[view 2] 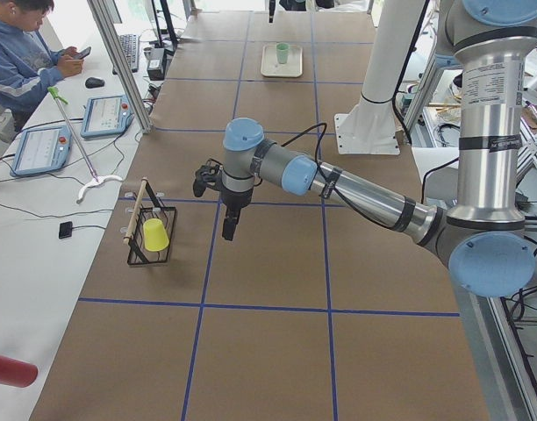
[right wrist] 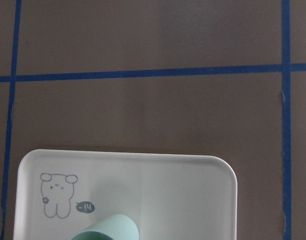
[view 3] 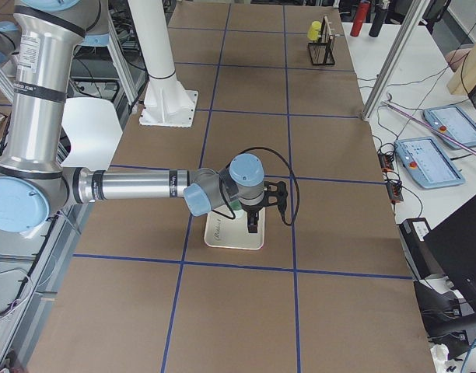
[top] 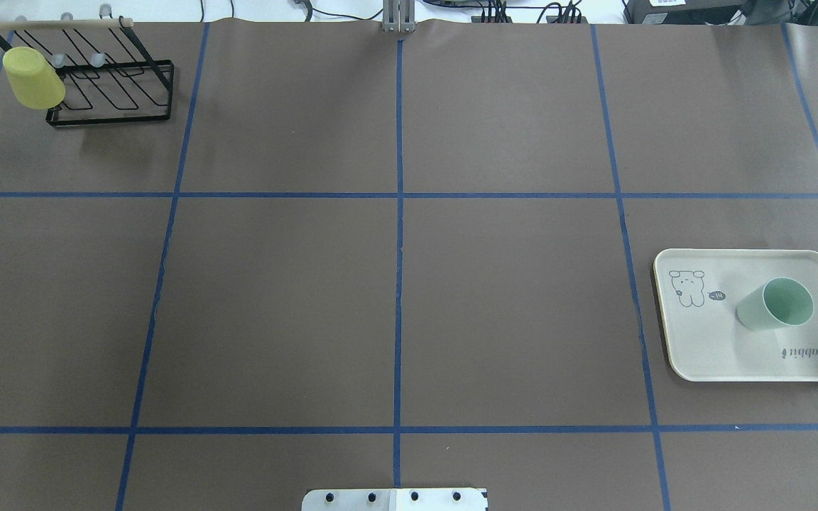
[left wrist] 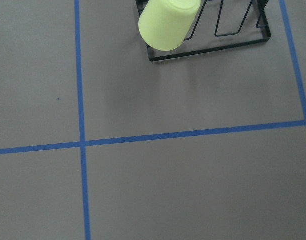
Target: Left arm grabs green cup and hands to right arm on tray
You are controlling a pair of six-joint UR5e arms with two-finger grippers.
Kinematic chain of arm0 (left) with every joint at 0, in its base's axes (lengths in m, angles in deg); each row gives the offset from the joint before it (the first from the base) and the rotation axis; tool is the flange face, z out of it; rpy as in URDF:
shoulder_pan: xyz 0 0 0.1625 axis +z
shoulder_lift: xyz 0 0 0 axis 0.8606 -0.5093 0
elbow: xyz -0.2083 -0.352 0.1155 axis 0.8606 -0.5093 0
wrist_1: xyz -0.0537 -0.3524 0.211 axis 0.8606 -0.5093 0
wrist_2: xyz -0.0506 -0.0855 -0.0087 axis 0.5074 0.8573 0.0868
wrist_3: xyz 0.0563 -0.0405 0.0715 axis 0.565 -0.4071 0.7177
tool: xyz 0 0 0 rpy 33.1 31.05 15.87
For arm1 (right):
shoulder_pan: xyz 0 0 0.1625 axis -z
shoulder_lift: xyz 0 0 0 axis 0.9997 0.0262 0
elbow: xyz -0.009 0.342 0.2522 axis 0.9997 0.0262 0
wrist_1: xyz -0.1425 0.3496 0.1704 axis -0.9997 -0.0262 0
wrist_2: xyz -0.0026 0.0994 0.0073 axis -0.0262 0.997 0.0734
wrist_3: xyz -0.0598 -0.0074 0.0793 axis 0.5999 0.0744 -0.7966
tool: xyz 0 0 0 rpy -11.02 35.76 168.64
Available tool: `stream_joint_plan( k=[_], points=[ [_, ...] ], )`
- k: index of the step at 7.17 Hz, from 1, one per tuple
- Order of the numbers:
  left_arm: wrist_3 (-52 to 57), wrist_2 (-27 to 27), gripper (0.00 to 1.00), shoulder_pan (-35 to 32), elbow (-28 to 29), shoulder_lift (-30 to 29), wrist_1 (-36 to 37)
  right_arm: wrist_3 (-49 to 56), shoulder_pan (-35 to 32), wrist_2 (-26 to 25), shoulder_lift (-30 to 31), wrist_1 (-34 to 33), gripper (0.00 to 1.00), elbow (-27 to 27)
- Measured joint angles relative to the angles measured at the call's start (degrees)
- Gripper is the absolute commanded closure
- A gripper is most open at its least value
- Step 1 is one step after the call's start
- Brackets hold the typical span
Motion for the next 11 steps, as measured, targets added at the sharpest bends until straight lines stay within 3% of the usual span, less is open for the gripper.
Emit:
stream_joint_plan(
  k=[2,3,5,8,11],
  points=[
    [7.6,8.6,0.00,-6.6,4.3,0.8,2.8,6.8,-3.2,-1.5,-1.9,-6.1,0.00,-0.1],
    [8.9,10.4,0.00,-7.8,5.4,1.2,3.2,10.0,-5.4,-1.8,-3.7,-10.6,0.00,-0.2],
    [9.4,11.1,0.00,-8.3,6.9,1.5,3.6,14.3,-9.3,-1.9,-5.5,-16.4,0.00,-0.8],
    [9.8,9.9,0.00,-8.2,7.8,3.9,3.1,15.3,-12.3,-2.0,-6.1,-18.7,0.00,-1.8],
    [9.9,10.2,0.00,-8.1,7.2,5.5,2.9,15.4,-9.4,-2.1,-5.6,-19.0,0.00,-2.2]
  ],
)
